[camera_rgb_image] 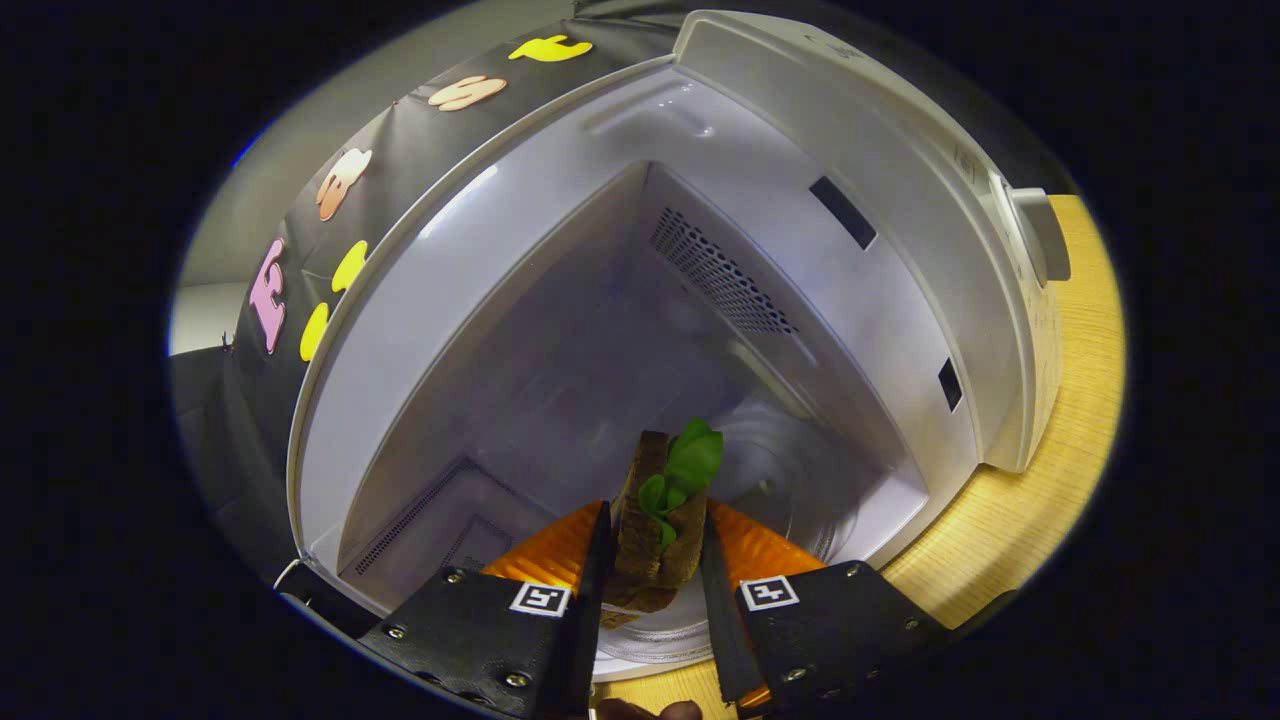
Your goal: Open the microwave, put the food inside, and close the microwave door.
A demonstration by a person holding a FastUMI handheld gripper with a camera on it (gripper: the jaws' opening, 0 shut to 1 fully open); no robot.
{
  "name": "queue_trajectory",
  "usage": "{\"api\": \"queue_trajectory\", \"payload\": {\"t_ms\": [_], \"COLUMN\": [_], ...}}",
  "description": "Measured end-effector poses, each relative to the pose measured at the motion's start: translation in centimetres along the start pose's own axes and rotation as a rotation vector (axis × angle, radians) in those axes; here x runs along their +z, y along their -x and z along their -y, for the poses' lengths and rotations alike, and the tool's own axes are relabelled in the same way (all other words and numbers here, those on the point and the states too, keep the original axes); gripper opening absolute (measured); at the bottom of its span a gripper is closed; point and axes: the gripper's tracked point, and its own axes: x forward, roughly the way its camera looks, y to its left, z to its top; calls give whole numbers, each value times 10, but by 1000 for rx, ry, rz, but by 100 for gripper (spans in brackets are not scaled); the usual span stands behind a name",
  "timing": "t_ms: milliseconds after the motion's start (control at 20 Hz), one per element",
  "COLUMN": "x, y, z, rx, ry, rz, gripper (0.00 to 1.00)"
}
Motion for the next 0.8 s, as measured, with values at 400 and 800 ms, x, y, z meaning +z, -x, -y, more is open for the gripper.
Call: {"api": "queue_trajectory", "payload": {"t_ms": [400, 800], "x": [18, 18], "y": [15, 56], "z": [12, 6], "rx": [4, 71], "ry": [55, 273], "rz": [1, -73], "gripper": [94, 95]}}
